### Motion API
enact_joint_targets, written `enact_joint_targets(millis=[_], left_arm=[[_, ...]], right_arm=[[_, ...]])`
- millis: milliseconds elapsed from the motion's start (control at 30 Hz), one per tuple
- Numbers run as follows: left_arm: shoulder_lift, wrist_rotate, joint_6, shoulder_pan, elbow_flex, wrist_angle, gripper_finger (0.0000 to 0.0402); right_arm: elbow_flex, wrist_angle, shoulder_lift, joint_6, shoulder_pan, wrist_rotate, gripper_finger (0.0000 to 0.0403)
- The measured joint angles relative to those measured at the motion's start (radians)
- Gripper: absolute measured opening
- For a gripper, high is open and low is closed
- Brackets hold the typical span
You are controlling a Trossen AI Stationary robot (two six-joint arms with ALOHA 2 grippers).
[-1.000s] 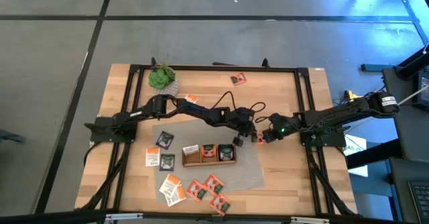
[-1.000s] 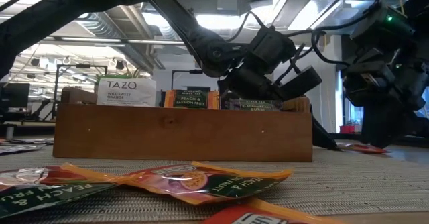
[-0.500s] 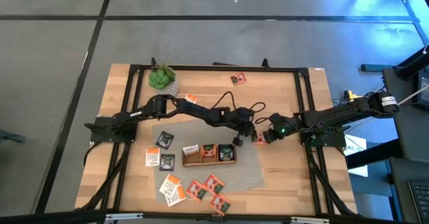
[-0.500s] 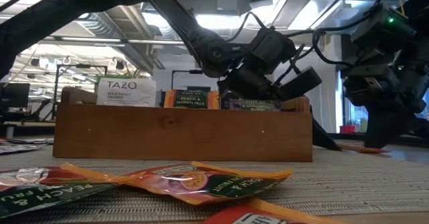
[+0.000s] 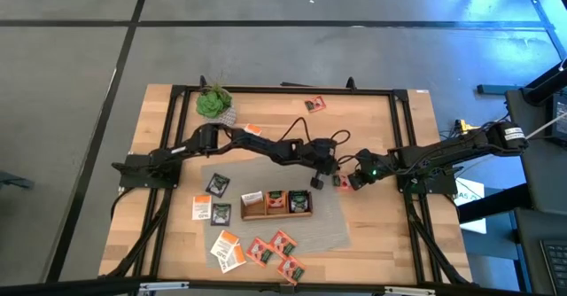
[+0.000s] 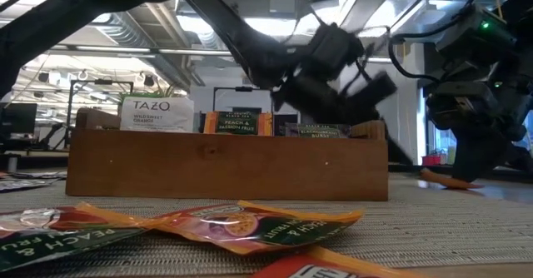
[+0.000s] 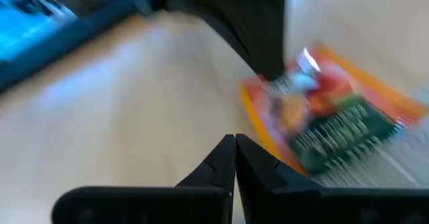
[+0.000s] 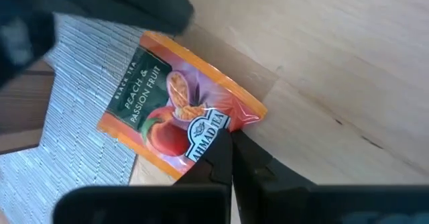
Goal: Pick & Place Tea
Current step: Put the orange tea bag into the middle section of the wooden organizer
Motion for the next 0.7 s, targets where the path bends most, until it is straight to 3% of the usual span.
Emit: enact_joint_targets(millis=[267, 467, 700], left_arm=[[-0.092, -0.006, -0.033, 0.000, 0.001, -0.013, 0.0010], [-0.266, 0.016, -0.169, 0.047, -0.018, -0.127, 0.0002], [-0.516, 0.018, -0.362, 0.115, -0.192, -0.133, 0.0004]], right_arm=[[-0.004, -0.026, -0.095, -0.072, 0.000, 0.060, 0.0002], [0.039, -0.063, -0.182, -0.185, 0.000, 0.201, 0.0002], [0.177, -0.267, -0.235, -0.352, 0.001, 0.425, 0.0001]])
